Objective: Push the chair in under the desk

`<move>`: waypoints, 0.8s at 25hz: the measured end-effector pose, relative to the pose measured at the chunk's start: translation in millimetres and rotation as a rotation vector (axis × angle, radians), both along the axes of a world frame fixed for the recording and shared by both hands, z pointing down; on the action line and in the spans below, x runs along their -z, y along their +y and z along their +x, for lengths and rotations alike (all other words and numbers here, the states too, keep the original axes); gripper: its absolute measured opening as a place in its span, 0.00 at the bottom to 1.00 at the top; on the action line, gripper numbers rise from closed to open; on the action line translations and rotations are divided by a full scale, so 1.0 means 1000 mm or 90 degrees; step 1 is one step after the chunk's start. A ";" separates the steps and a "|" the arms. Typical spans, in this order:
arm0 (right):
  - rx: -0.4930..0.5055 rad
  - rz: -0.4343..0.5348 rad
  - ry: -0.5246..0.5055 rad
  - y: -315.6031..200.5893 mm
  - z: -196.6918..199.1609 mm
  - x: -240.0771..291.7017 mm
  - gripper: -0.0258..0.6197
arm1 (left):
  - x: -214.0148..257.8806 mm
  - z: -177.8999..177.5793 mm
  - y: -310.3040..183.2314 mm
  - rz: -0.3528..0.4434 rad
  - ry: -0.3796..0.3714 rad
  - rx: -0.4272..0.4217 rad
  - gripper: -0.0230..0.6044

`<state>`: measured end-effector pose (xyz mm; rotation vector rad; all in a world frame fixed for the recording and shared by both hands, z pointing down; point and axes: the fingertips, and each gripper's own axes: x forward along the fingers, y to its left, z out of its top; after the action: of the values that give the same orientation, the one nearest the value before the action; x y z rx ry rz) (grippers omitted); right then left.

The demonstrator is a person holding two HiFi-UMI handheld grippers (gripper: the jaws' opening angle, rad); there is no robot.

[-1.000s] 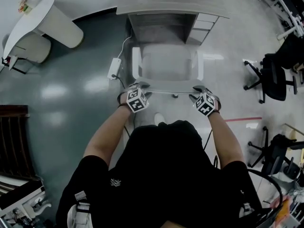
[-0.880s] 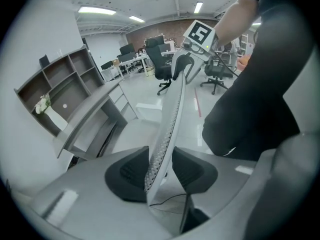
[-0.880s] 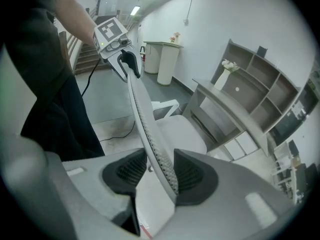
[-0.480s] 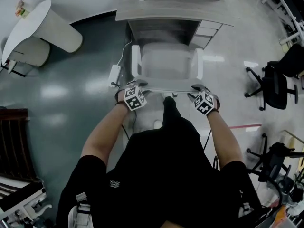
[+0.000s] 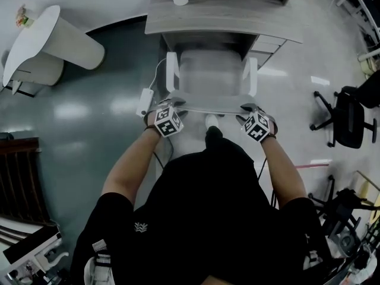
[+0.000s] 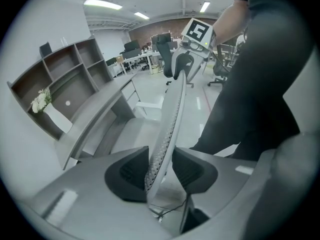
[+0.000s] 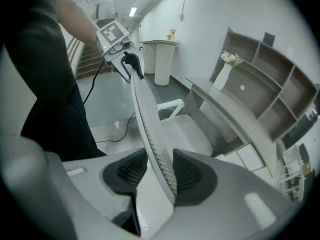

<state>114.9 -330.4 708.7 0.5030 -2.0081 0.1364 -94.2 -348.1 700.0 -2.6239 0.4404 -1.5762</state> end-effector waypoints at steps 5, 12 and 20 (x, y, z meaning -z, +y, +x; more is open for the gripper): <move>0.008 -0.010 -0.003 -0.027 0.001 -0.001 0.29 | -0.002 0.001 -0.026 -0.010 -0.003 0.008 0.28; 0.015 -0.020 -0.009 -0.060 0.003 -0.001 0.29 | -0.003 0.003 -0.058 -0.011 -0.005 0.015 0.28; 0.023 -0.022 -0.016 -0.090 0.003 0.001 0.29 | -0.001 0.003 -0.087 0.001 -0.005 0.015 0.28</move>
<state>118.1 -420.5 707.3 0.4450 -2.0343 0.1561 -91.0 -435.2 700.8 -2.6201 0.4745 -1.5910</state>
